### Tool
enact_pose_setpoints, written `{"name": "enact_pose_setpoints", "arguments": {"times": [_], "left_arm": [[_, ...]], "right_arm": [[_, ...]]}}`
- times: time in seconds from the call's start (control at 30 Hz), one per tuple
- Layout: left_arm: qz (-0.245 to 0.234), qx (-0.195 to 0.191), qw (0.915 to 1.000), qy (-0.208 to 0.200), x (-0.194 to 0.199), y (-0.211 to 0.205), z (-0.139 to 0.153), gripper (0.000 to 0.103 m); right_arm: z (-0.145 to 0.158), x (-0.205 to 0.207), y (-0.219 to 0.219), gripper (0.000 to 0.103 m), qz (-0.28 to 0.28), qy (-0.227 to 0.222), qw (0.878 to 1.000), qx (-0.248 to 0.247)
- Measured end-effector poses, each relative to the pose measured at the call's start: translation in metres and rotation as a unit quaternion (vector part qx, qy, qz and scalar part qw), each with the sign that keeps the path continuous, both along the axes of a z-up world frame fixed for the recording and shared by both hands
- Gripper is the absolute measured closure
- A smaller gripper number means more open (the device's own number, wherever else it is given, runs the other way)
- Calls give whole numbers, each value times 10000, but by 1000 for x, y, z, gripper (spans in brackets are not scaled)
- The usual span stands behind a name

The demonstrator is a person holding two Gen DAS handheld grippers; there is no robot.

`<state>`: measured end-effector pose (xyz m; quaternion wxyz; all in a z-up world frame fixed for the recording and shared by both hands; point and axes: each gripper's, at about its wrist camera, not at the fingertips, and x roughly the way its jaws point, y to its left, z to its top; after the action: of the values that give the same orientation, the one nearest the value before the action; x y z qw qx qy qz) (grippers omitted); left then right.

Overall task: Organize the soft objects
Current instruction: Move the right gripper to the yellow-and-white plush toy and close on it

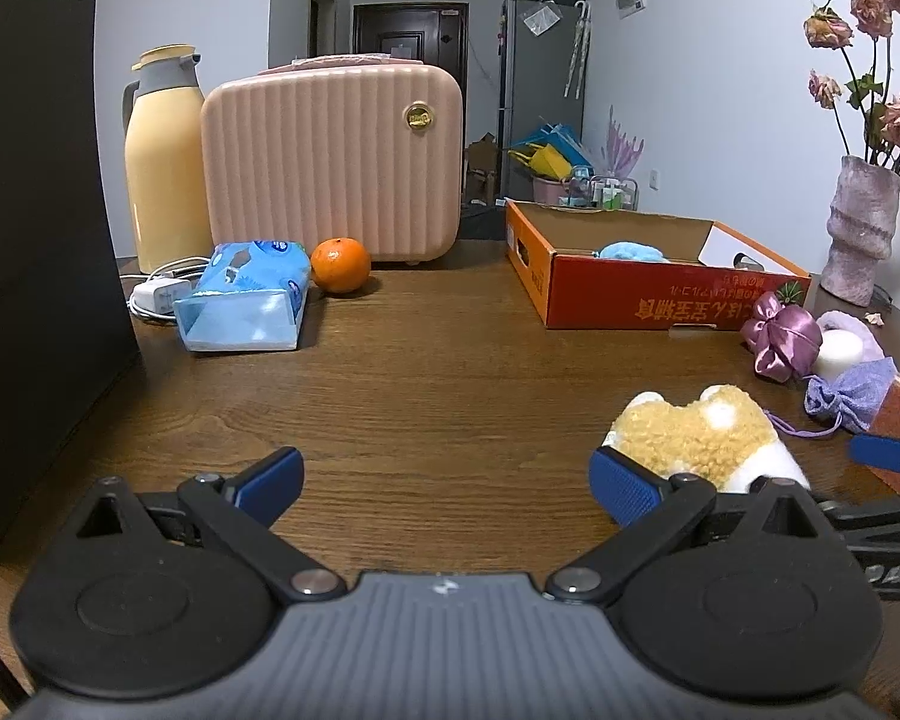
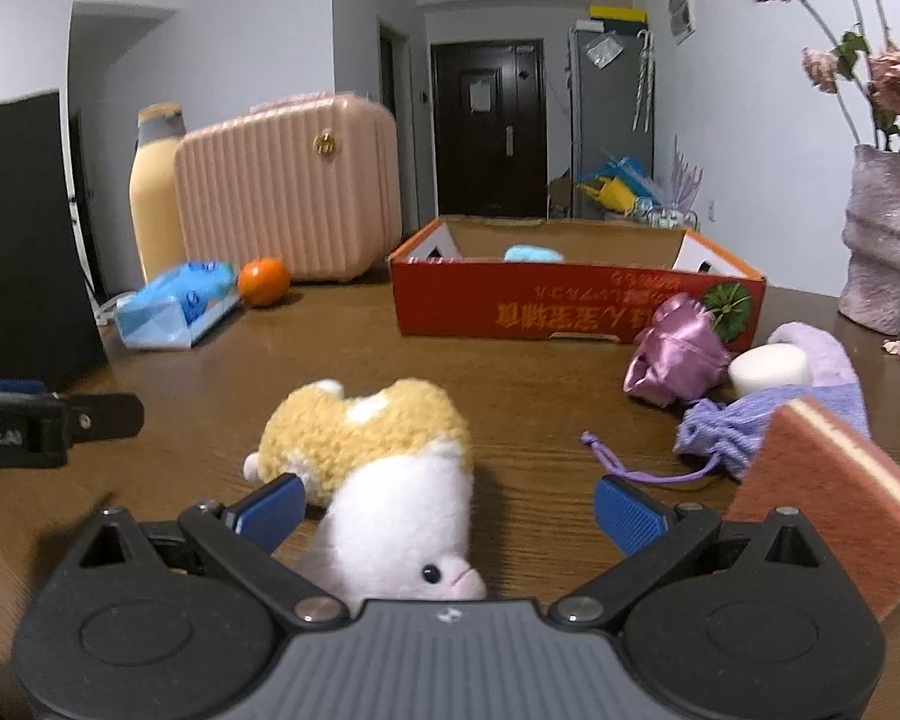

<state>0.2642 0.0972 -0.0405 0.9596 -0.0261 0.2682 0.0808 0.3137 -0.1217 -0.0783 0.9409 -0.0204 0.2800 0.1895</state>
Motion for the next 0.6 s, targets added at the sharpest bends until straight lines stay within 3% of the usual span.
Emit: {"name": "enact_pose_setpoints", "arguments": {"times": [0.4, 0.6], "left_arm": [[-84, -26, 9999, 123, 1, -2, -3, 0], [-64, -62, 9998, 172, 2, -1, -4, 0]], "right_arm": [[-11, 24, 22, 9, 157, 326, 9992, -181], [-15, 30, 30, 25, 295, 414, 9985, -214]]}}
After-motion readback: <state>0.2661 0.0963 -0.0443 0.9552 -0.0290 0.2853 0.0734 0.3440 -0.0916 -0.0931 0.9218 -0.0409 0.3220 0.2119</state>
